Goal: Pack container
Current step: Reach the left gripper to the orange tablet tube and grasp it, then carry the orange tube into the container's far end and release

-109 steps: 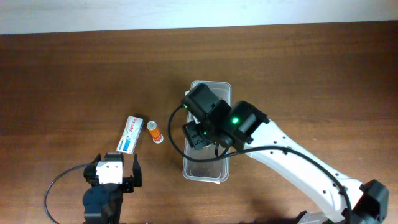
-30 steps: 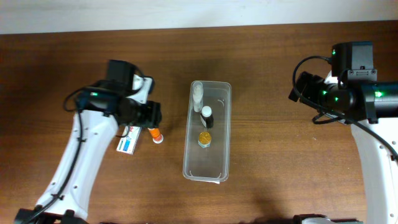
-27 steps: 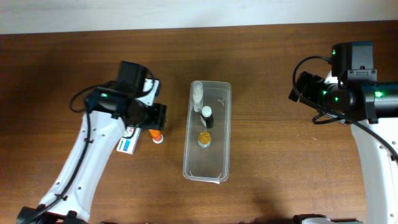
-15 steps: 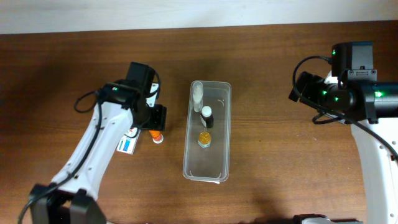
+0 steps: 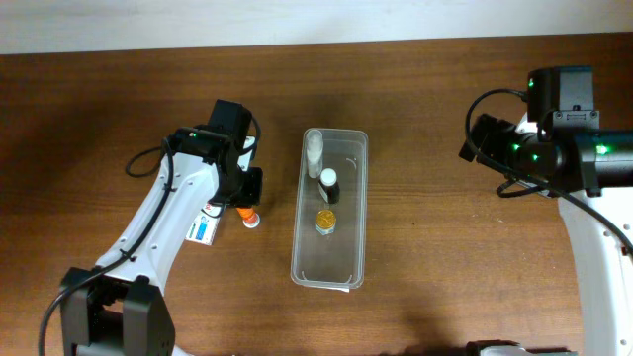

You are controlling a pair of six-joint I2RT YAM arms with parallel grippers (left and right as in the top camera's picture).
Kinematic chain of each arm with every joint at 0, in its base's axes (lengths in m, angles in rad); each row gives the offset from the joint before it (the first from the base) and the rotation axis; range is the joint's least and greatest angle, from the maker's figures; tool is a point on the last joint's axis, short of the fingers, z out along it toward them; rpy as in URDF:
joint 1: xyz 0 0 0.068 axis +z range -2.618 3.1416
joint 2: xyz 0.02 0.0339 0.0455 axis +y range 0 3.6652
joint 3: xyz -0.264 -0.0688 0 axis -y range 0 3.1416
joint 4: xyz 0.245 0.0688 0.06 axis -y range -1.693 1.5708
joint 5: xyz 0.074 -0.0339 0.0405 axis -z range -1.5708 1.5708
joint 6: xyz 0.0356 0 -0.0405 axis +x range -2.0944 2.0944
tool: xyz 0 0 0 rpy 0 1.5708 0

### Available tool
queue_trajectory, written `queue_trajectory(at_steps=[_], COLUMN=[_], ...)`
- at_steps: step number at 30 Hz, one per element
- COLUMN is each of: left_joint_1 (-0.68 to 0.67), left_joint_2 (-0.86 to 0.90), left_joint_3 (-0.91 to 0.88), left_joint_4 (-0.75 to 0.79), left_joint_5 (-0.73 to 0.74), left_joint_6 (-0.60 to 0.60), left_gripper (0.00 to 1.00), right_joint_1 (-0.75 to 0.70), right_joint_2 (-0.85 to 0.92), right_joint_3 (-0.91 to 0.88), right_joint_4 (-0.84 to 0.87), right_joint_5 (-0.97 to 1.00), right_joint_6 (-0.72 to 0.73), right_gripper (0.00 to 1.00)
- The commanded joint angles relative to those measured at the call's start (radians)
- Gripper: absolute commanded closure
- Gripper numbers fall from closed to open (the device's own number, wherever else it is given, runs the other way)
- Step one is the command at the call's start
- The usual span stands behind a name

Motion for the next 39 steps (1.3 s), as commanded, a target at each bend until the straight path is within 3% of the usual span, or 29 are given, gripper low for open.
queue_trajectory(at_steps=[1,7,12,17,28,39], left_joint_1=[0.003,0.003,-0.014,-0.105,-0.326,-0.360], left_joint_2=[0.002,-0.033,-0.078,-0.099,-0.066,0.146], left_joint_3=[0.013,0.103,0.293,0.475,0.532,0.532], left_joint_4=[-0.009,-0.114,-0.251,-0.292,-0.081,0.084], left_joint_5=[-0.006,-0.006,-0.006,-0.008,-0.041,-0.051], left_joint_6=[0.000,0.000,0.001,0.037,0.114,0.161], left_gripper=[0.86,0.87,0.87,0.87,0.89,0.89], right_joint_1=[-0.007,-0.007,-0.007,-0.007,-0.007,-0.007], right_joint_2=[0.003,0.003,0.003,0.003,0.003,0.003], right_joint_3=[0.011,0.011,0.011,0.011,0.011,0.011], right_joint_4=[-0.001,-0.001,-0.001,-0.001,-0.001,-0.001], right_joint_5=[0.006,0.006,0.005,0.005,0.005,0.005], right_joint_6=[0.001,0.001,0.001,0.001,0.001,0.001], right_gripper=[0.02,0.02,0.02,0.02,0.02,0.02])
